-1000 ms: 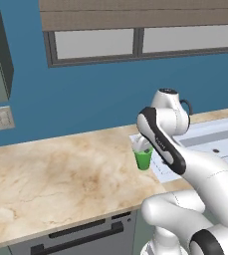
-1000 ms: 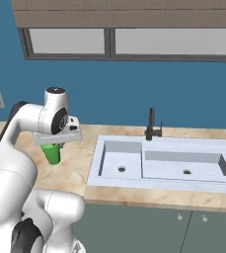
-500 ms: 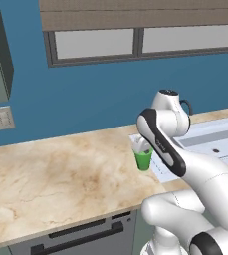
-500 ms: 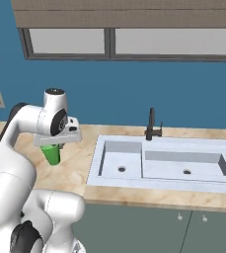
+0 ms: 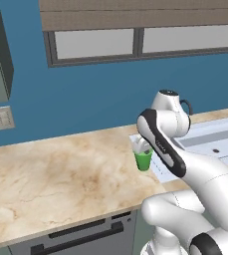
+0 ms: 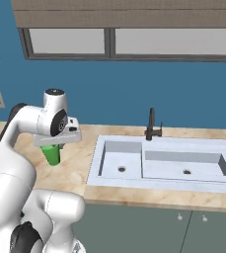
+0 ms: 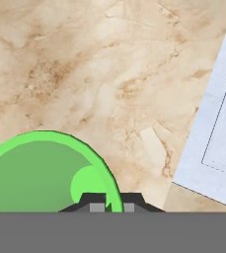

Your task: Pick the cup and bowl from the counter and place them on the counter next to the sink.

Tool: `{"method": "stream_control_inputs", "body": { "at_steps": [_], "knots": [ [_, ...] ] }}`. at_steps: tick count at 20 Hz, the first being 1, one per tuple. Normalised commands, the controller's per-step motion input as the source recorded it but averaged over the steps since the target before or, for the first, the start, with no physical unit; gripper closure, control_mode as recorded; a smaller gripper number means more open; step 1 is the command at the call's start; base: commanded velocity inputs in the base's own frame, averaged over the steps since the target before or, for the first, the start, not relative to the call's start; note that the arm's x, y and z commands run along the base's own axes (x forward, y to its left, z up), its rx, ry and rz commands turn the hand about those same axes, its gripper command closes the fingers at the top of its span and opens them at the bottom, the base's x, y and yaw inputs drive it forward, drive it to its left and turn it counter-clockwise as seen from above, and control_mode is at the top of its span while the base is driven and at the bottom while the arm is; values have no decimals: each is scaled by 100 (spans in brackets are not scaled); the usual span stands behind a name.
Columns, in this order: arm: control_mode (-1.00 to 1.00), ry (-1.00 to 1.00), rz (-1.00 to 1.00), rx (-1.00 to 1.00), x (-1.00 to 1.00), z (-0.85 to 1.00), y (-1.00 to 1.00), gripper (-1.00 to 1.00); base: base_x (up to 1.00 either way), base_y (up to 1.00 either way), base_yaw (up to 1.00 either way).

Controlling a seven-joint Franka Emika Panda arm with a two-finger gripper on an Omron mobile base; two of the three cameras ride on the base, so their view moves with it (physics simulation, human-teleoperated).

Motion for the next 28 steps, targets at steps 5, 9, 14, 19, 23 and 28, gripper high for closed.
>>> {"method": "stream_control_inputs", "body": {
  "at_steps": [5,9,14,19,23,28],
  "knots": [
    [-100,0,-1,0,33,0,4,100,0,0,0],
    [-100,0,-4,0,66,0,7,100,0,0,0],
    [-100,0,-3,0,61,-1,0,100,0,0,0],
    [-100,10,-13,0,33,-27,-2,100,0,0,0],
    [-100,10,-29,0,3,-18,-1,100,0,0,0],
    [-100,3,-32,1,0,-2,-3,100,0,0,0]
  ]
}}
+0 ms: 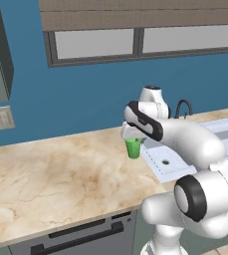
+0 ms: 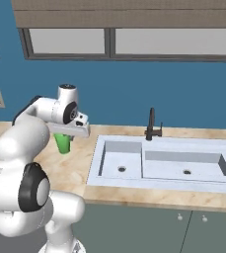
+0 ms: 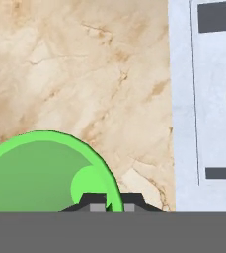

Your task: Pick the cup and bowl from the counter and place them on the counter next to the sink.

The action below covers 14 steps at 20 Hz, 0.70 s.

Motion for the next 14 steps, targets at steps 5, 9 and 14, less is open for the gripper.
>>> {"method": "stream_control_inputs", "body": {
  "at_steps": [5,9,14],
  "knots": [
    [-100,0,-18,0,0,-33,-3,100,0,0,0],
    [-100,-3,-7,0,0,-36,-3,100,0,0,0],
    [-100,-7,-8,0,0,-27,-11,100,0,0,0]
  ]
}}
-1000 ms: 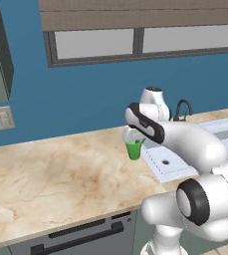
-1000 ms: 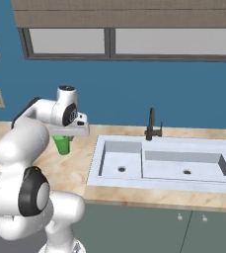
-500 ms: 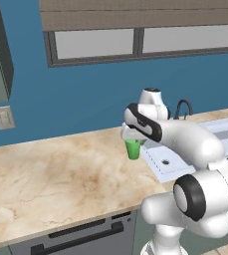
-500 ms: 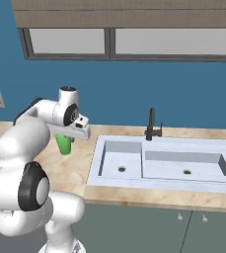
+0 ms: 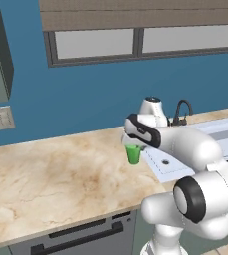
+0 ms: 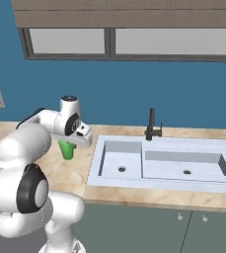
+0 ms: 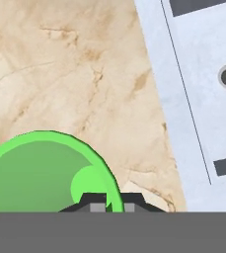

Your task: Pick the cup and bowl from the counter and place them on the counter next to the sink.

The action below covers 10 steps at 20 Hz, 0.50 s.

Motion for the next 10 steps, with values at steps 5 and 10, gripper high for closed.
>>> {"method": "stream_control_inputs", "body": {
  "at_steps": [5,10],
  "knots": [
    [-100,-9,-8,0,0,-17,-15,100,0,0,0],
    [-100,-2,-8,0,0,-25,-4,100,0,0,0]
  ]
}}
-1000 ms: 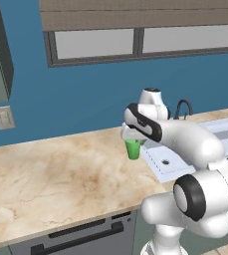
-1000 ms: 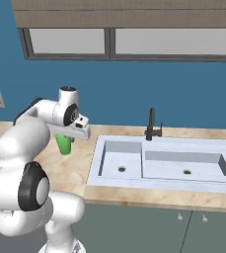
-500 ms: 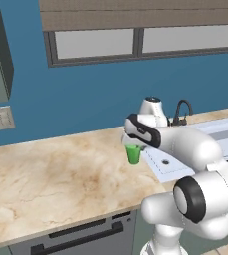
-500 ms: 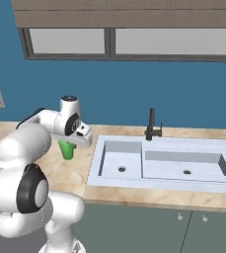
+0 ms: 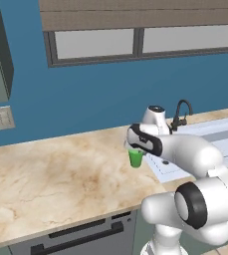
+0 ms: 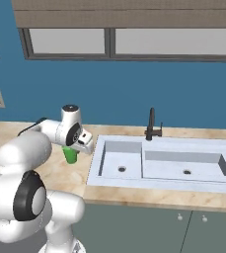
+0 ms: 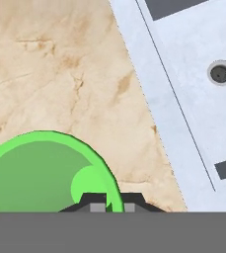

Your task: Pick the cup and bowl from the counter and place them on the counter next to the sink.

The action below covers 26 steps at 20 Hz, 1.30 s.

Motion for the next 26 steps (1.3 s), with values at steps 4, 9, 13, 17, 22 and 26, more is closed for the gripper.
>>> {"method": "stream_control_inputs", "body": {
  "at_steps": [4,9,13,17,22,26],
  "knots": [
    [-100,0,-8,0,0,-32,-3,100,0,0,0],
    [-100,0,-8,0,0,-27,-5,100,0,0,0],
    [-100,0,-8,0,0,-24,-5,100,0,0,0],
    [-100,0,-7,0,0,-22,-9,100,0,0,0],
    [-100,0,-7,0,0,-25,-4,100,0,0,0],
    [-100,0,-3,0,0,-10,-1,100,0,0,0]
  ]
}}
